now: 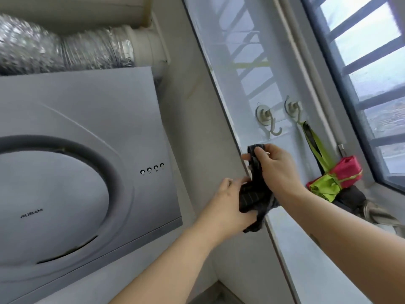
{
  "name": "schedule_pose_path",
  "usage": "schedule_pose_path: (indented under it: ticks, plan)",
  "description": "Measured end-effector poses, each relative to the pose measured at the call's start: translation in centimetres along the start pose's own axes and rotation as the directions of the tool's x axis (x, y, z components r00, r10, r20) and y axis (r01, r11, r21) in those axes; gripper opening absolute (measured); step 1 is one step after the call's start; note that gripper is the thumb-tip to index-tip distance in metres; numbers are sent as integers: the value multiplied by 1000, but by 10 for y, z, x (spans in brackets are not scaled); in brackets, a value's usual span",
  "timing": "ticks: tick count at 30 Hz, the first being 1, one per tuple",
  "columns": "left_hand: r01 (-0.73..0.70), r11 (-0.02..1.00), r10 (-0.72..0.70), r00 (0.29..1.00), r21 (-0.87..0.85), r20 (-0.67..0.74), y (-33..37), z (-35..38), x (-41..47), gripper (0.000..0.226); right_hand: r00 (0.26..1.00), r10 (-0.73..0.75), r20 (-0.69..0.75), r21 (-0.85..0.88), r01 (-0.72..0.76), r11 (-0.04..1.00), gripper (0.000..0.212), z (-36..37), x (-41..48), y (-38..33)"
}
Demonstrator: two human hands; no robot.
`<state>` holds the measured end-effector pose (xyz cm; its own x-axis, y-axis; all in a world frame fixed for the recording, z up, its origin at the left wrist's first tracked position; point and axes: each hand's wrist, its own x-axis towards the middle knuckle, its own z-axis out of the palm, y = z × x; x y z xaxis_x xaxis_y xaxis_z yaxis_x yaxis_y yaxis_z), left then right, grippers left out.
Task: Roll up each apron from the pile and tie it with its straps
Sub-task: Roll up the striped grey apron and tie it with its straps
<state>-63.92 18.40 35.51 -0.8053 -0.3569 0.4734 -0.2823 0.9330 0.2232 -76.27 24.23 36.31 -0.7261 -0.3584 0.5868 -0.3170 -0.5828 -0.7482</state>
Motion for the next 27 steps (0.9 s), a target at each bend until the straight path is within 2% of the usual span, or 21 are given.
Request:
schedule_pose_path:
  ticks: [2,4,8,14,20,27]
  plan:
    - [-18,1000,18,998,-9,-58,10,11,19,50,997,-47,-69,-2,47,999,23,-10,16,-1]
    - [-3,998,-1,998,-63,-70,22,20,40,39,983,-124,-132,-137,106,985,23,-24,36,2]
    - [13,993,-19,999,-113,-48,45,33,89,34,960,-215,-180,-395,130,909,26,-57,76,7]
    - [-5,961,12,1000,-278,25,66,54,154,33,895,-411,-171,-720,172,673,27,-95,138,18]
    - [21,920,-6,999,-391,39,79,88,208,44,881,-461,-102,-843,170,511,21,-126,195,31]
    - [19,924,-34,999,-381,-33,73,117,233,50,931,-362,55,-821,248,514,12,-139,225,53]
